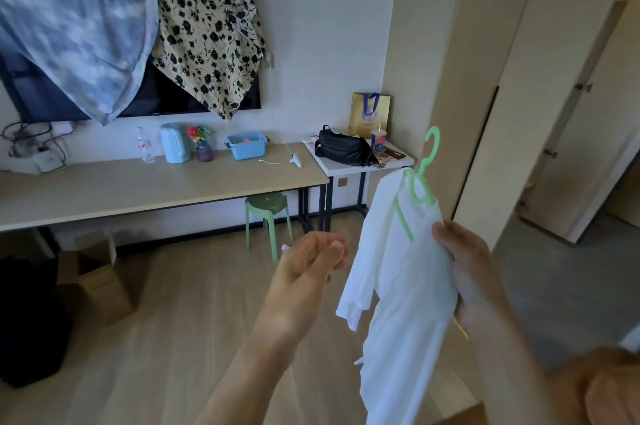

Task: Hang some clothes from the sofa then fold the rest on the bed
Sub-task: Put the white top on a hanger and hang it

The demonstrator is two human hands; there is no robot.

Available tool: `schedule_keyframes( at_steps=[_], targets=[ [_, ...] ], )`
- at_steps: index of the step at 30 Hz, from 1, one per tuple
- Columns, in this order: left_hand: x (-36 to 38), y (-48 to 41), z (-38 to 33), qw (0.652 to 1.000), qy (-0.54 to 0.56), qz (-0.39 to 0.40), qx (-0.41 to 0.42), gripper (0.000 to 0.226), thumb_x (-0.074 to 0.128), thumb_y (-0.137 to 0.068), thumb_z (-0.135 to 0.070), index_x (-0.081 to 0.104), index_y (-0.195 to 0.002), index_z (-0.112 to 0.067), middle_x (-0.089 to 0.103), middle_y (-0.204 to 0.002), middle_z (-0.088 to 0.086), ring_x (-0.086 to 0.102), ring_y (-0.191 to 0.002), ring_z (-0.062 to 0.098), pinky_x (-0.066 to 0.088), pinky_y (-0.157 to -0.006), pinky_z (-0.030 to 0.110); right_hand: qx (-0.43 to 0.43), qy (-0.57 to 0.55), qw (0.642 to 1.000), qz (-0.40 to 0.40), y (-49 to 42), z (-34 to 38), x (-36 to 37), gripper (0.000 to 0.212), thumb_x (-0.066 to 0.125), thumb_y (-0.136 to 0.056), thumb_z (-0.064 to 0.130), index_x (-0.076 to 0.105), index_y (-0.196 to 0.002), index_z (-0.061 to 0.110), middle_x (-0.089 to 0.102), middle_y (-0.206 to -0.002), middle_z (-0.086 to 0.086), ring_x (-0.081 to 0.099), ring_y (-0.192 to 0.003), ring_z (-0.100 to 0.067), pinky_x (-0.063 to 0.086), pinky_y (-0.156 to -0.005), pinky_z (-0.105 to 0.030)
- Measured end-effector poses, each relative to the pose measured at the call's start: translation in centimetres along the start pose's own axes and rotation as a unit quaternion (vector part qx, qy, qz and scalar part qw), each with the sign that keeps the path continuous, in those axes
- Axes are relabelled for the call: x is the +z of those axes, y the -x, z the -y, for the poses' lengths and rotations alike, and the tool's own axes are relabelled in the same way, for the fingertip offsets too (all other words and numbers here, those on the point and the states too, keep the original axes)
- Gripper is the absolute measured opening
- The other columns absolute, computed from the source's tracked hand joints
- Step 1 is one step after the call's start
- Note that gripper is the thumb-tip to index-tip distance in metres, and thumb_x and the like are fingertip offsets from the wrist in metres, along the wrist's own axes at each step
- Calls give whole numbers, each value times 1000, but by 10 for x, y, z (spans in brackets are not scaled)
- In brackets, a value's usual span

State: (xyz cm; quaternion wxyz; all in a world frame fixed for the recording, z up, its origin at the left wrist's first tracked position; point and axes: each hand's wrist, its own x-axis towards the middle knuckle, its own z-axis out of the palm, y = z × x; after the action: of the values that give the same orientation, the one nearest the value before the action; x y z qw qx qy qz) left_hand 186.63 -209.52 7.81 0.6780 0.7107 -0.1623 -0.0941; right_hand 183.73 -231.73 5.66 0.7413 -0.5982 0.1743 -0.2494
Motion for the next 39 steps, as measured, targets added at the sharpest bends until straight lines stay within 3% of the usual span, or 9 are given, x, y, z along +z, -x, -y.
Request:
schedule_keyframes(
  at_steps=[6,11,14,17,22,25,29,35,39],
  targets=[
    [-7,-119,22,1000,5,11,-14,20,52,-102,-22,72,-98,-21,74,-94,-6,68,-95,13,52,-93,37,0,0,1000,-29,-102,-22,29,19,58,-99,18,65,-85,7,71,-85,-8,66,-78,-23,51,-70,-32],
    [4,-233,47,997,9,72,-5,19,53,-101,-21,72,-96,-21,74,-96,-6,69,-93,11,52,-89,35,-7,1,996,-89,-193,-45,42,17,60,-97,18,69,-85,9,68,-93,-16,65,-88,-31,49,-85,-44],
    [15,-298,59,992,2,123,-1,17,57,-93,-37,72,-90,-32,74,-95,-9,69,-92,8,54,-88,32,-15,1,991,-130,-234,-52,47,22,67,-91,24,66,-92,2,66,-104,-31,66,-95,-45,48,-95,-63],
    [32,-370,59,982,1,191,-12,22,52,-81,-48,71,-90,-40,73,-97,-10,68,-96,8,53,-94,36,-16,-2,981,-196,-279,-52,46,22,72,-86,29,69,-91,7,68,-106,-26,64,-104,-52,45,-97,-71],
    [82,-460,49,955,45,293,-30,31,61,-75,-52,71,-94,-30,73,-102,-4,67,-104,23,51,-97,47,-36,9,957,-288,-343,-33,26,18,65,-95,21,68,-84,7,65,-96,-30,62,-86,-36,53,-85,-59],
    [132,-500,51,941,65,333,-10,32,62,-72,-46,72,-93,-23,76,-93,-6,71,-91,11,52,-86,35,-68,14,945,-321,-374,-17,4,35,66,-85,29,60,-89,-5,59,-84,-23,55,-78,-31,46,-76,-44],
    [216,-544,59,915,102,389,-29,65,63,-52,-56,69,-95,-7,77,-84,-3,68,-73,5,49,-67,17,-88,27,935,-343,-419,-7,-45,38,65,-86,30,59,-91,-8,58,-82,-20,55,-76,-29,47,-73,-41],
    [352,-603,65,893,96,439,-4,55,66,-62,-51,70,-96,-8,76,-89,-1,68,-77,6,50,-68,16,-86,83,926,-358,-487,11,-142,21,63,-88,30,70,-76,14,63,-74,-10,60,-69,-23,51,-67,-39],
    [450,-642,49,887,95,452,30,48,67,-67,-46,70,-95,-8,76,-91,4,70,-81,11,51,-68,15,-82,96,923,-363,-539,40,-220,25,60,-78,34,72,-81,13,65,-71,-6,61,-66,-20,51,-60,-33]
  ],
)
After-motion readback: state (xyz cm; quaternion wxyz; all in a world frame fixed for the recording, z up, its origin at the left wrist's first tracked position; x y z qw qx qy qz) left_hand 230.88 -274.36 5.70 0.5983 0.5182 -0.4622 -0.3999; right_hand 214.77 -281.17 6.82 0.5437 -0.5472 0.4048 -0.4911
